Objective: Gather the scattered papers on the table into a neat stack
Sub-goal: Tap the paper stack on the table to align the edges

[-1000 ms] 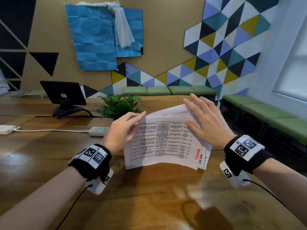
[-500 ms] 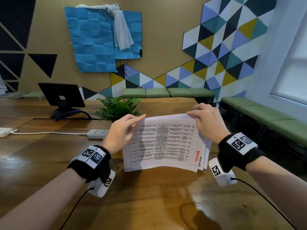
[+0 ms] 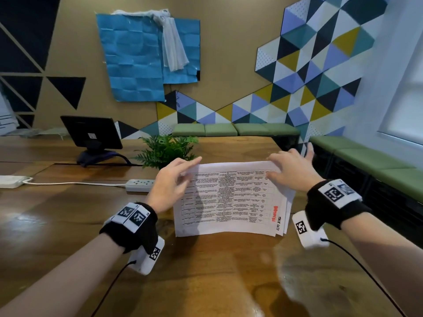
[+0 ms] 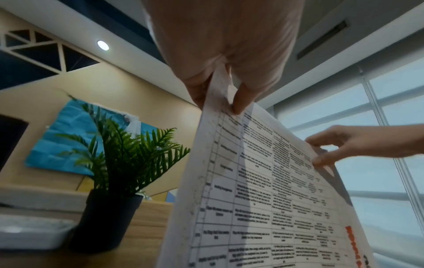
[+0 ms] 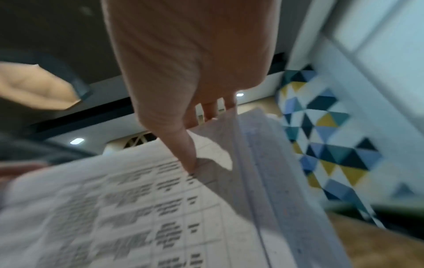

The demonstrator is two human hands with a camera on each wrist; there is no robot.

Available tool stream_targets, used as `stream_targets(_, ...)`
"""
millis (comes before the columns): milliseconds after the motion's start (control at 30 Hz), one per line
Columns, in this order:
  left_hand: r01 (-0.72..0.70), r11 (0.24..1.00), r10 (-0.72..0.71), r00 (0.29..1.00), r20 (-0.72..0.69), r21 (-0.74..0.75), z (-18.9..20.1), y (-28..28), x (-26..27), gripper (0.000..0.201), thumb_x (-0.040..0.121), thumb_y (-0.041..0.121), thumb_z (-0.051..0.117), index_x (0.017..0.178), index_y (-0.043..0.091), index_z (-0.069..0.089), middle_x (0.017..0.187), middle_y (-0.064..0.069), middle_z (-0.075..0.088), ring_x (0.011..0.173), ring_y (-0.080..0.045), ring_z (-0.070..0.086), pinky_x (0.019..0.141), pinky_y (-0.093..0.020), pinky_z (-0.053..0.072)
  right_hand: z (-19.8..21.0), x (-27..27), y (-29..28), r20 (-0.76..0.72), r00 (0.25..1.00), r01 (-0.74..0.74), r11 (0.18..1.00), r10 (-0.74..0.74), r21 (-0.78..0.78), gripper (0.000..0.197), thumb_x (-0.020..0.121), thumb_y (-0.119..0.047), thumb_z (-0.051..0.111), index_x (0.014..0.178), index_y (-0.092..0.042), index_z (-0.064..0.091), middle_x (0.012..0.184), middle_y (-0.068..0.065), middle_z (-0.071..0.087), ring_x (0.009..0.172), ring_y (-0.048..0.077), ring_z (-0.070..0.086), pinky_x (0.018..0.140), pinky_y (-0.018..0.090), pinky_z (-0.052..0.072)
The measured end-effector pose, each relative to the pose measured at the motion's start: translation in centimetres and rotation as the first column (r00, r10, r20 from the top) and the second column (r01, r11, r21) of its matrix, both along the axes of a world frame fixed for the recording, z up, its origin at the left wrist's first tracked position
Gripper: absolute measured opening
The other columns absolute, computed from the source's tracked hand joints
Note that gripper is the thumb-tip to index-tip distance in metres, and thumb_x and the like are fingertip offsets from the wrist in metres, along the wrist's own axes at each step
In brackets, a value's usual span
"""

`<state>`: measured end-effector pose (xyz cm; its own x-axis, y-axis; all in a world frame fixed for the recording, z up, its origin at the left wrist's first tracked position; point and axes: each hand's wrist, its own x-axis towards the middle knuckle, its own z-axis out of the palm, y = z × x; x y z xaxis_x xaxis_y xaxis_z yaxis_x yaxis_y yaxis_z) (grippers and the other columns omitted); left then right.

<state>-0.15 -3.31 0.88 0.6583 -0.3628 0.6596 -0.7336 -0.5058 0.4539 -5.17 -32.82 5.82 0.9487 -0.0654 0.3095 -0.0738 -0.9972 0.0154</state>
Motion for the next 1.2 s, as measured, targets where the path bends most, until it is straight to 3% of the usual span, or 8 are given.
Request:
stream_targets(67, -0.002, 0.979, -0.036, 0.983, -0.181, -0.206, 0.1, -0.3, -0.2, 0.055, 0.090, 0.006, 0.058, 0.141, 0.024, 0.046, 0.108, 0.001, 0.061, 0.091, -0.009, 0.058, 0.087, -0.014, 0.045, 0.0, -0.6, -1.7, -0.001, 1.000, -0.020, 0.933, 0.022, 0.359, 0.032, 0.084, -0.038, 0.063, 0.108, -0.017, 0.066, 0.112, 0.002, 0.068, 0.118, 0.027, 0.055, 0.111, 0.057, 0.021)
stream_targets(133, -0.051, 0.916, -0.128, 0.903, -0.410, -0.397, -0.2, -0.6, -0.2, 0.051, 0.088, 0.009, 0.062, 0.135, 0.025, 0.049, 0.110, 0.001, 0.063, 0.092, -0.014, 0.063, 0.086, -0.029, 0.052, -0.6, -1.2, -2.8, 0.040, 0.996, -0.086, 0.657, 0.085, 0.749, 0.025, 0.080, -0.023, 0.071, 0.098, -0.006, 0.068, 0.102, 0.014, 0.072, 0.105, 0.033, 0.066, 0.099, 0.048, 0.046)
stream_targets(267, -0.185, 0.793, -0.258, 0.762, -0.595, -0.581, -1.1, -1.7, 0.0, 0.018, 0.087, 0.006, 0.064, 0.104, 0.011, 0.065, 0.099, -0.008, 0.072, 0.098, -0.031, 0.067, 0.091, -0.046, 0.054, -2.6, -1.9, -2.2, 0.130, 0.990, -0.142, 0.263, 0.059, 0.954, 0.015, 0.080, -0.013, 0.071, 0.094, -0.010, 0.065, 0.105, 0.024, 0.071, 0.090, 0.034, 0.070, 0.083, 0.044, 0.056)
stream_targets(400, -0.211, 0.716, -0.207, 0.846, -0.491, -0.665, -0.9, -2.6, -0.6, 0.020, 0.088, 0.006, 0.062, 0.107, 0.011, 0.064, 0.095, -0.001, 0.070, 0.089, -0.017, 0.067, 0.076, -0.027, 0.052, -2.2, -1.7, -1.6, 0.299, 0.954, -0.291, 0.280, 0.013, 0.915, 0.015, 0.082, -0.014, 0.069, 0.094, -0.018, 0.061, 0.095, 0.012, 0.070, 0.083, 0.028, 0.069, 0.070, 0.039, 0.058)
stream_targets(533, -0.194, 0.796, -0.106, 0.887, -0.449, -0.573, -1.6, -2.5, -1.0, 0.043, 0.081, 0.011, 0.071, 0.117, 0.027, 0.052, 0.111, -0.002, 0.062, 0.102, -0.021, 0.062, 0.085, -0.038, 0.054, -3.2, -1.5, -2.1, 0.285, 0.958, -0.266, 0.324, -0.012, 0.908, 0.058, 0.078, -0.010, 0.073, 0.127, -0.021, 0.046, 0.111, 0.007, 0.060, 0.091, 0.016, 0.063, 0.074, 0.030, 0.053)
stream_targets(700, -0.278, 0.961, 0.276, 0.958, 0.078, 0.016, 0.0, -3.2, -1.4, 0.061, 0.087, 0.032, 0.061, 0.144, 0.025, 0.039, 0.113, 0.007, 0.051, 0.100, -0.011, 0.052, 0.091, -0.029, 0.038, -4.5, -2.0, -2.6, 0.289, 0.956, -0.262, 0.544, 0.037, 0.797, 0.060, 0.082, -0.024, 0.066, 0.129, -0.051, 0.039, 0.136, 0.005, 0.054, 0.126, 0.024, 0.051, 0.107, 0.051, 0.040)
stream_targets(833, -0.558, 0.585, 0.393, 0.830, 0.396, 0.588, 2.6, -5.7, -1.6, 0.062, 0.087, 0.064, 0.035, 0.125, 0.019, 0.053, 0.112, -0.006, 0.068, 0.110, -0.028, 0.058, 0.109, -0.052, 0.021, -4.4, -2.1, -2.5, 0.316, 0.949, -0.235, 0.685, 0.009, 0.689, 0.040, 0.089, -0.015, 0.058, 0.127, -0.028, 0.053, 0.120, -0.001, 0.056, 0.120, 0.020, 0.051, 0.103, 0.034, 0.037)
stream_targets(1200, -0.199, 0.673, 0.165, 0.979, 0.118, 0.712, 4.6, -17.4, -0.9, 0.049, 0.086, 0.025, 0.050, 0.131, 0.011, 0.038, 0.120, -0.011, 0.062, 0.106, -0.034, 0.062, 0.075, -0.036, 0.041, -5.2, -2.5, -3.4, 0.119, 0.986, -0.068, 0.376, -0.116, 0.924, 0.086, 0.087, -0.014, 0.064, 0.151, -0.023, 0.009, 0.139, 0.012, 0.047, 0.129, 0.026, 0.047, 0.106, 0.044, 0.041)
